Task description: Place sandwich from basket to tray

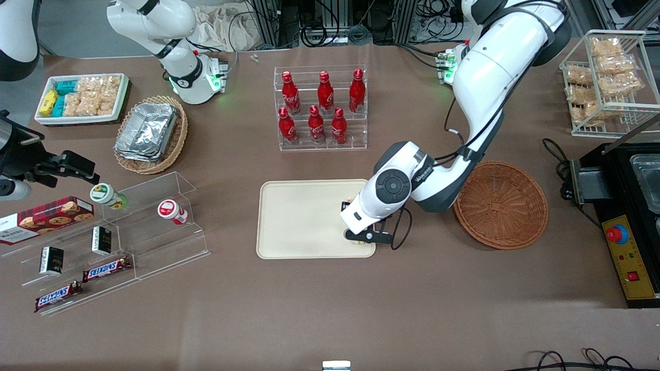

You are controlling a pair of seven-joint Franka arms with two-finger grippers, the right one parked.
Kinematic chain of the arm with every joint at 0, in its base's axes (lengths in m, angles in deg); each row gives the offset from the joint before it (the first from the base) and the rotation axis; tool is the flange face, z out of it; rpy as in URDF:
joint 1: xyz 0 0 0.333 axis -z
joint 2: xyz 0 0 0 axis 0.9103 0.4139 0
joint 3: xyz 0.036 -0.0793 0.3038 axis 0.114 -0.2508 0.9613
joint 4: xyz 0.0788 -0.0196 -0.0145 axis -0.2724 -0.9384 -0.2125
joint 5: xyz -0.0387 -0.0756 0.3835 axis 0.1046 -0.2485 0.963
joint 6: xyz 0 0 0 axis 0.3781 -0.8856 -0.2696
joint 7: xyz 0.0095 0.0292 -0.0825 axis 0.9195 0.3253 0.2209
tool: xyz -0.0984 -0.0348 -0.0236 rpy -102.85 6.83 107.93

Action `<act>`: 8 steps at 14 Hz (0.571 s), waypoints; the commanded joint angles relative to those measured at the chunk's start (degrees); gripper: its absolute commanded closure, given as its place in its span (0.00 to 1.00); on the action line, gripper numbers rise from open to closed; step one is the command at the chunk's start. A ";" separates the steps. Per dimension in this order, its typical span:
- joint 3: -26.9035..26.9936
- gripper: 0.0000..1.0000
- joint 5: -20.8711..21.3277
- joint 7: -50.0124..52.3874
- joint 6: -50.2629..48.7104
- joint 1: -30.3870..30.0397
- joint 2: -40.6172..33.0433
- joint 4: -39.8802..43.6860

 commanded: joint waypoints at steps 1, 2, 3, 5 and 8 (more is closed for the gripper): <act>0.24 0.00 0.78 -3.04 -7.43 -3.06 -6.76 -0.84; 0.24 0.00 1.04 -4.55 -10.07 -3.68 -9.04 -1.02; 0.41 0.00 1.04 -5.61 -12.36 -4.64 -11.24 -1.37; 0.33 0.00 0.96 -11.56 -17.54 -8.77 -15.19 -1.37; 0.33 0.00 0.78 -20.27 -23.35 -15.79 -21.26 -1.20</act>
